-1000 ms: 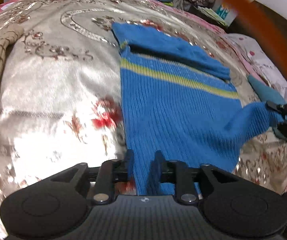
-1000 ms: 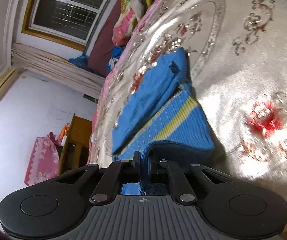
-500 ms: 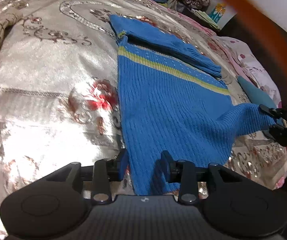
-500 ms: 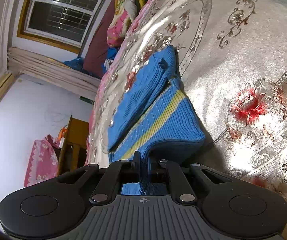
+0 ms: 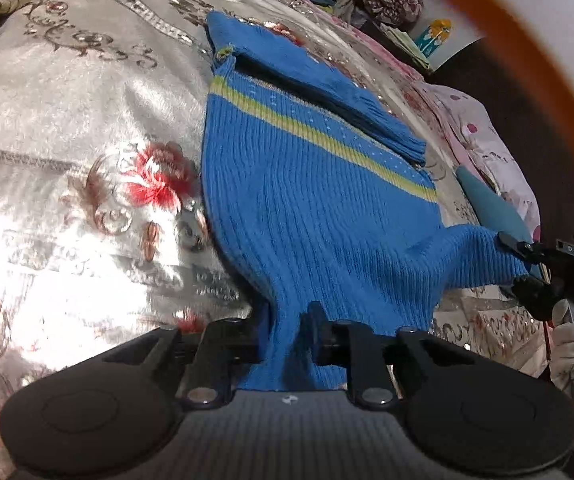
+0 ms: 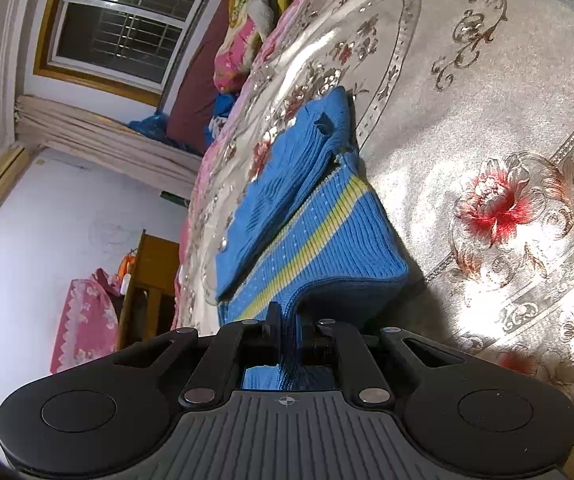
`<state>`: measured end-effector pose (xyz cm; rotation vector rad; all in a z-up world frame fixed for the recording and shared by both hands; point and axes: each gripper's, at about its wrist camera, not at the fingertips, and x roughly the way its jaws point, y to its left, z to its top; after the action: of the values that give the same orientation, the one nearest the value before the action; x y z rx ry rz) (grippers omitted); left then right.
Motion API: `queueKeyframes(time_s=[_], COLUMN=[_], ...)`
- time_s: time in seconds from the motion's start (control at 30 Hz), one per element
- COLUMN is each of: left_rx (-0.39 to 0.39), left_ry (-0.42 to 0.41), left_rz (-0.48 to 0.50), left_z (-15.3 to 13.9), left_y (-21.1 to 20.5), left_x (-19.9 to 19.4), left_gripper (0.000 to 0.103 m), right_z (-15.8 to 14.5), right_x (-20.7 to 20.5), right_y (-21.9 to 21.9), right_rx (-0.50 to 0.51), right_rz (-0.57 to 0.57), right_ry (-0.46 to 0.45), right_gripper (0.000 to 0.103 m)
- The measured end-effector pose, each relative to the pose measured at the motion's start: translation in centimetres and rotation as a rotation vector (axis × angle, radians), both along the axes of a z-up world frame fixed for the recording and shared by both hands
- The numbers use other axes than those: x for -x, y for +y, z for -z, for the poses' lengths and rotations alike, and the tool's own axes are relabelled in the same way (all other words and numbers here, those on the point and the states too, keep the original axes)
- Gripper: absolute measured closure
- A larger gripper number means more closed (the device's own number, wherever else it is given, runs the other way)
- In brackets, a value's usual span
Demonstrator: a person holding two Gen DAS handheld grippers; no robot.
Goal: Fold small clothes
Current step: 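Lift the hem with both tools and fold it toward the collar, then lay the folded hem onto the collar and open both tools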
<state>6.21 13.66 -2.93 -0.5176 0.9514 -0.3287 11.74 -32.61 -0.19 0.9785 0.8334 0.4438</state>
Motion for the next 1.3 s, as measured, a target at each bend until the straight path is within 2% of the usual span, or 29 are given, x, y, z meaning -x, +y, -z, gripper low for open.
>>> queueKeyframes(time_s=[0.07,0.13,0.23,0.33,0.5,0.7,0.87,1.03,1.13,1.17,1.3], left_rx=[-0.010,0.004,0.140,0.177,0.257,0.242,0.174,0.117,0.119,0.123,0.144], left_ry=[0.004,0.006,-0.038,-0.121,-0.235,-0.322,-0.276,-0.218,-0.212,-0.211,-0.199], left_rz=[-0.010,-0.024,-0.050,-0.065,-0.089,-0.151,-0.235,-0.268,-0.271,-0.278,-0.316], left_z=[0.1,-0.1,-1.2,-3.7,-7.0,-8.6,-7.0,-5.0,-4.7,-4.7,-4.6], left_y=[-0.3,-0.4,0.3,0.7,2.0,3.3,4.2,4.2,4.2,4.3,4.9], left_x=[-0.1,-0.5,-1.0,-2.6,-7.7,-14.9,-19.8,-22.1,-22.1,-22.0,-22.5], left_gripper=[0.082,0.088,0.088,0.088,0.088,0.088,0.088,0.088,0.088,0.088,0.088], right_z=[0.2,0.4,0.1,-0.9,-3.4,-4.9,-4.4,-2.5,-2.1,-2.0,-1.8], right_x=[-0.1,-0.3,-0.7,-1.5,-5.0,-11.3,-16.6,-20.2,-20.9,-21.1,-21.9], right_y=[0.0,0.3,0.7,0.7,0.6,0.5,1.4,2.9,3.6,3.7,3.8], right_rx=[-0.002,-0.005,-0.019,-0.047,-0.085,-0.110,-0.059,-0.020,0.004,-0.004,-0.008], right_rz=[-0.003,-0.006,-0.007,0.003,0.035,0.100,0.163,0.188,0.181,0.181,0.168], right_ry=[0.007,0.010,-0.005,-0.041,-0.131,-0.168,-0.134,-0.065,-0.057,-0.049,-0.046], right_gripper=[0.095,0.095,0.095,0.095,0.096,0.096,0.096,0.096,0.095,0.091,0.091])
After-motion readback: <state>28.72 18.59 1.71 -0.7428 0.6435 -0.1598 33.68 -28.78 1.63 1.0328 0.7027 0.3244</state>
